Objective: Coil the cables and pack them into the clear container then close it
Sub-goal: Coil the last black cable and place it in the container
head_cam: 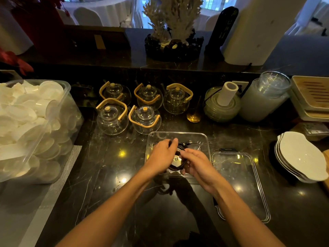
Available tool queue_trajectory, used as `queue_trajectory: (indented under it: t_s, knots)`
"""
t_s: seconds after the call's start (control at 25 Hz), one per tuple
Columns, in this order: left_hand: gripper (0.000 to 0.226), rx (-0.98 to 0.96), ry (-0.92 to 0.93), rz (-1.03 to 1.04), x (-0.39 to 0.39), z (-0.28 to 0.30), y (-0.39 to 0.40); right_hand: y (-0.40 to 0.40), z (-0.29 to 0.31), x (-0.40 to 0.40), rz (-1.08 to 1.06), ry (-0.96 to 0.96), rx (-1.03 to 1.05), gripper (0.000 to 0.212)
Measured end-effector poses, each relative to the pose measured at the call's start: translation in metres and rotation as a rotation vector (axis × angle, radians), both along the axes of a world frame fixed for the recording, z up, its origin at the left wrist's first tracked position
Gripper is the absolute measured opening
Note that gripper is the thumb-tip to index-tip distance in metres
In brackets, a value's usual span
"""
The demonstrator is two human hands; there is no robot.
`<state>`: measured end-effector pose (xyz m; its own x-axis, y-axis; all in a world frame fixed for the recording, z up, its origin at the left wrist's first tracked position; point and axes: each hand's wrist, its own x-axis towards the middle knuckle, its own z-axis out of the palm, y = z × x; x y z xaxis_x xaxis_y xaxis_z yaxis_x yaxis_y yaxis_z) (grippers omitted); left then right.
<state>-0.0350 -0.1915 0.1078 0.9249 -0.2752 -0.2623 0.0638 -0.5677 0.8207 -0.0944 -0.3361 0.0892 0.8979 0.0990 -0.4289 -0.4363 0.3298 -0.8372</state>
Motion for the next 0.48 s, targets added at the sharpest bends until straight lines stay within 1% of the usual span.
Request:
queue_trajectory:
  t_s: [0.08,0.12,0.16,0.2,0.24,0.32,0.36,0.4,0.48]
  knots:
    - [0.044,-0.254,0.252,0.058,0.003,-0.002,-0.004,-0.002,-0.002,-0.003,-0.065,0.024,0.222,0.016]
    - [0.042,-0.372,0.376,0.075,0.003,-0.004,-0.007,-0.003,-0.003,-0.004,-0.069,0.02,0.276,0.018]
    - [0.039,-0.462,0.477,0.081,0.004,-0.005,-0.008,-0.003,-0.004,-0.004,-0.055,0.006,0.275,0.02]
    - [0.036,-0.517,0.55,0.082,0.006,-0.008,-0.009,-0.003,-0.006,-0.004,-0.04,-0.015,0.211,0.02]
    - [0.033,-0.544,0.604,0.08,0.008,-0.011,-0.009,-0.004,-0.01,-0.004,-0.038,-0.046,0.091,0.019]
    - [0.03,-0.54,0.669,0.091,0.011,-0.019,-0.01,-0.003,-0.012,-0.003,-0.053,-0.128,-0.292,0.011]
    - [0.029,-0.518,0.683,0.1,0.012,-0.023,-0.012,-0.005,-0.014,-0.003,-0.061,-0.181,-0.489,0.012]
    - [0.029,-0.49,0.682,0.107,0.013,-0.026,-0.013,-0.006,-0.014,-0.003,-0.046,-0.239,-0.674,0.018]
    - [0.034,-0.421,0.651,0.092,0.012,-0.032,-0.018,-0.011,-0.016,-0.004,0.06,-0.351,-1.0,0.026]
